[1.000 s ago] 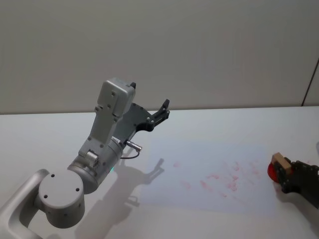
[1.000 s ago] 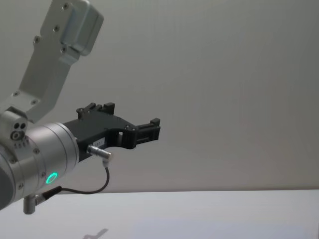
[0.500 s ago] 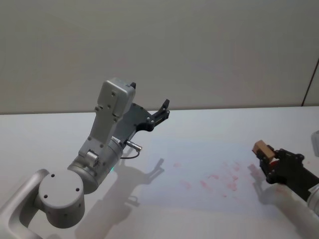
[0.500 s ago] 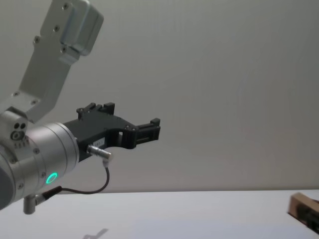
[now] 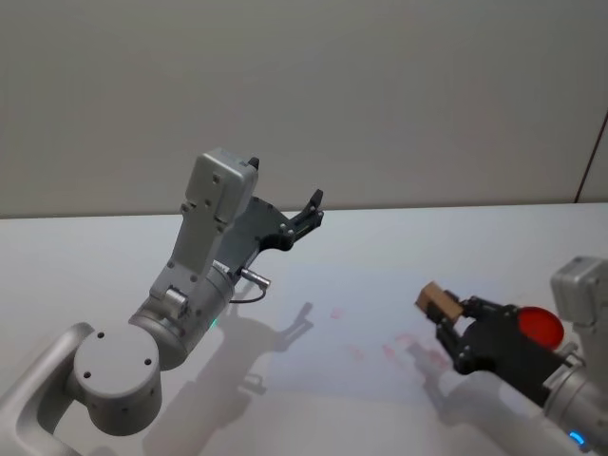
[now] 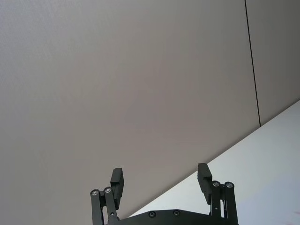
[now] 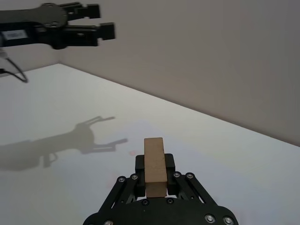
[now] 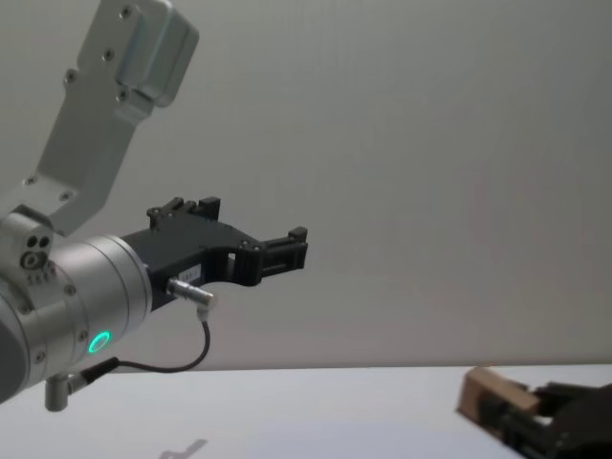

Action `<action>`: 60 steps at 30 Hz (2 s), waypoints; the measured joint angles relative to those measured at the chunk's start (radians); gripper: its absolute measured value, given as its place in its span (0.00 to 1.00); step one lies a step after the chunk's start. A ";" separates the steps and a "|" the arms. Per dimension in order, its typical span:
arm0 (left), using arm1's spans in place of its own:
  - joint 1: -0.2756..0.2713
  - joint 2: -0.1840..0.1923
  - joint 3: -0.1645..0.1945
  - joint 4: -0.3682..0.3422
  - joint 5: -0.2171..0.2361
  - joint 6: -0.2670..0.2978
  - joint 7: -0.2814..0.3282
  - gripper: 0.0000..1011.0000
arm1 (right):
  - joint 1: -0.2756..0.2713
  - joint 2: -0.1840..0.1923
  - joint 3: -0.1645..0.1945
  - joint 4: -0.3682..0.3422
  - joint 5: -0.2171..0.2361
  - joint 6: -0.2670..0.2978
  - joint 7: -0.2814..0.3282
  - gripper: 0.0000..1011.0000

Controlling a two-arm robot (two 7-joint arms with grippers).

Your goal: Use the one hand to pick up the stamp and affix it onto the A4 paper.

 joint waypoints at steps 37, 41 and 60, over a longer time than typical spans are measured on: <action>0.000 0.000 0.000 0.000 0.000 0.000 0.000 0.99 | -0.022 -0.060 -0.101 0.047 -0.140 -0.040 0.059 0.22; 0.000 0.000 0.000 0.000 0.000 0.000 0.000 0.99 | -0.009 -0.066 -0.100 0.070 -0.148 -0.044 0.054 0.22; 0.000 0.000 0.000 0.000 0.000 0.000 0.000 0.99 | 0.017 -0.072 -0.094 0.123 -0.164 -0.027 0.036 0.22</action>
